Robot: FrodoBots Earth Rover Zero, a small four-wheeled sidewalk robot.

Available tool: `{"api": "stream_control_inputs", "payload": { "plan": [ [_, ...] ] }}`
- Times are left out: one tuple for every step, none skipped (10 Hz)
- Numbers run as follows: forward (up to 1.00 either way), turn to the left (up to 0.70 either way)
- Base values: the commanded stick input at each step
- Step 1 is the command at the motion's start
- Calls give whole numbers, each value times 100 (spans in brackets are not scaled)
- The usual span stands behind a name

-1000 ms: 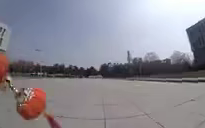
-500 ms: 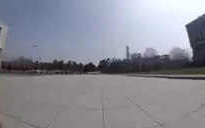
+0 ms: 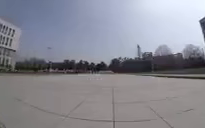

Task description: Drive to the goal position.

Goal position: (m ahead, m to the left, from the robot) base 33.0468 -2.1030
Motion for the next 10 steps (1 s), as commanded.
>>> {"api": "stream_control_inputs", "payload": {
  "plan": [
    [100,40],
    [100,35],
    [100,24],
    [100,7],
    [100,0],
    [100,0],
    [100,0],
    [100,0],
    [100,0],
    [100,0]
  ]
}}
